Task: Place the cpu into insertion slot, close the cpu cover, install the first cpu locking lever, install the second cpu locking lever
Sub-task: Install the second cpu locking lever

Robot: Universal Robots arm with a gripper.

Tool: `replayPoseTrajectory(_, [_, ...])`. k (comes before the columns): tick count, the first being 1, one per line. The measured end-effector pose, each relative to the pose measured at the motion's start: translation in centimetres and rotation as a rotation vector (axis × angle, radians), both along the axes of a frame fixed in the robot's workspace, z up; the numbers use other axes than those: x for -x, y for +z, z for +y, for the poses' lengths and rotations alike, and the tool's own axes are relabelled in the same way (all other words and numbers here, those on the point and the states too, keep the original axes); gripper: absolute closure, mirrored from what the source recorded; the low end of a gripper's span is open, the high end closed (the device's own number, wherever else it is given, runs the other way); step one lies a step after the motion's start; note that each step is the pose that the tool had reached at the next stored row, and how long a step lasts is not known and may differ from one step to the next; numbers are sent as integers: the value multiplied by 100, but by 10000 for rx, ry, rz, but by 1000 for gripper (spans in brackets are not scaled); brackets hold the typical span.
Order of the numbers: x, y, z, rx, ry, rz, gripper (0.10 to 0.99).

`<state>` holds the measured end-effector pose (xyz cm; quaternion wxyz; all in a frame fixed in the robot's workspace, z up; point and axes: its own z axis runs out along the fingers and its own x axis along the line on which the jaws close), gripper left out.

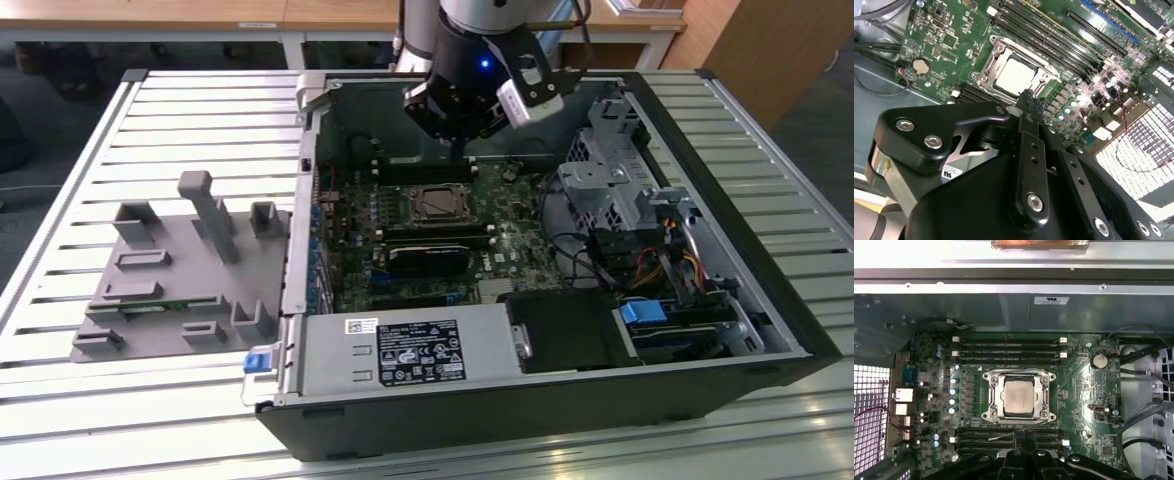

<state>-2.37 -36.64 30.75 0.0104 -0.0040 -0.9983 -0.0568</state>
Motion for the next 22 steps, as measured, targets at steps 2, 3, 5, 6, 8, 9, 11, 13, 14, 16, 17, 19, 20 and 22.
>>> replayPoseTrajectory(2, [0, -12, -9, 3, 1, 3, 984])
replayPoseTrajectory(3, [0, -17, -18, 4, 1, 3, 984])
replayPoseTrajectory(5, [0, -28, -49, 3, 1, 3, 984])
replayPoseTrajectory(6, [0, -34, -65, 2, 1, 2, 984])
replayPoseTrajectory(8, [0, -57, -82, -13, 1, 0, 984])
replayPoseTrajectory(9, [1, -70, -85, -35, 0, 0, 984])
replayPoseTrajectory(11, [1, -89, -86, -107, 1, 3, 984])
replayPoseTrajectory(13, [1, -111, -86, -186, 1, 2, 984])
replayPoseTrajectory(14, [1, -127, -86, -199, 0, 0, 984])
replayPoseTrajectory(16, [2, -163, -86, -197, 0, 2, 984])
replayPoseTrajectory(17, [2, -181, -86, -197, 0, 2, 984])
replayPoseTrajectory(19, [2, -218, -86, -198, 2, 3, 984])
replayPoseTrajectory(20, [2, -236, -86, -198, 2, 4, 984])
replayPoseTrajectory(22, [2, -244, -86, -197, 2, 4, 984])
